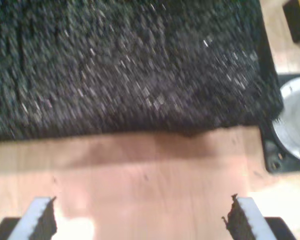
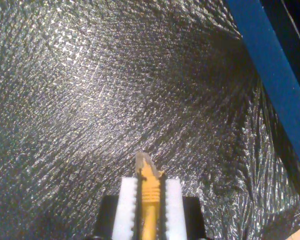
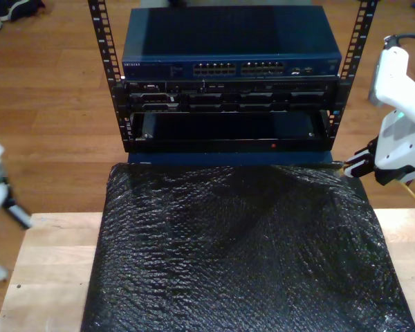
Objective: Grab the cable and plug it in
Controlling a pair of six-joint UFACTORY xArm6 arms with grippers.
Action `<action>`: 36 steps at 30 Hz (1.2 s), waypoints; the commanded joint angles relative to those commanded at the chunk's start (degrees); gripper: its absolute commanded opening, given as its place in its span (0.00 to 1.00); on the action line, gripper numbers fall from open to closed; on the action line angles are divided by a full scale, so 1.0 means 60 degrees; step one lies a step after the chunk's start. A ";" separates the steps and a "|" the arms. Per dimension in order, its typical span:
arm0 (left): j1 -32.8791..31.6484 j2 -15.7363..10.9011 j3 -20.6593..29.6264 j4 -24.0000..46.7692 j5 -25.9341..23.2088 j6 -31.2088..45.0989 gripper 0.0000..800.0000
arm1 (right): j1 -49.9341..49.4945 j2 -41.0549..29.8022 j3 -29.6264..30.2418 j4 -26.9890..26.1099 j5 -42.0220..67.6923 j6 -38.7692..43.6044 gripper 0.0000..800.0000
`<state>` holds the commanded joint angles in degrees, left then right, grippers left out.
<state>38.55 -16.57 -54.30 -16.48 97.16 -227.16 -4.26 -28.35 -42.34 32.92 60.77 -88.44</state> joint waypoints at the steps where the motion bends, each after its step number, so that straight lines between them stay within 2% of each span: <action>1: 0.0249 0.0000 0.0000 0.0044 0.0088 0.0264 1.00 | 0.0000 0.0015 0.0059 0.0015 0.0000 0.0000 0.00; 7: 0.1773 -0.0015 0.0366 0.0454 0.0425 0.1568 1.00 | 0.0000 0.0161 0.0117 0.0044 -0.0015 0.0000 0.00; 15: 0.3106 -0.0601 0.1304 0.1040 0.0513 0.3106 1.00 | 0.0000 0.0176 0.0205 0.0029 -0.0015 0.0000 0.00; 22: 0.4571 -0.0777 0.2212 0.1729 0.0498 0.4425 1.00 | 0.0000 0.0176 0.0278 0.0044 -0.0015 -0.0015 0.00; 30: 0.5070 -0.1363 0.3223 0.2037 0.0484 0.5260 1.00 | 0.0000 0.0176 0.0264 0.0044 -0.0029 -0.0015 0.00; 36: 0.5568 -0.1451 0.4147 0.2520 0.0044 0.5451 1.00 | 0.0000 0.0176 0.0278 0.0059 -0.0015 -0.0015 0.00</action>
<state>71.96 -25.27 -29.42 -1.36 97.43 -194.46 -4.26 -27.30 -40.67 33.27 60.68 -88.53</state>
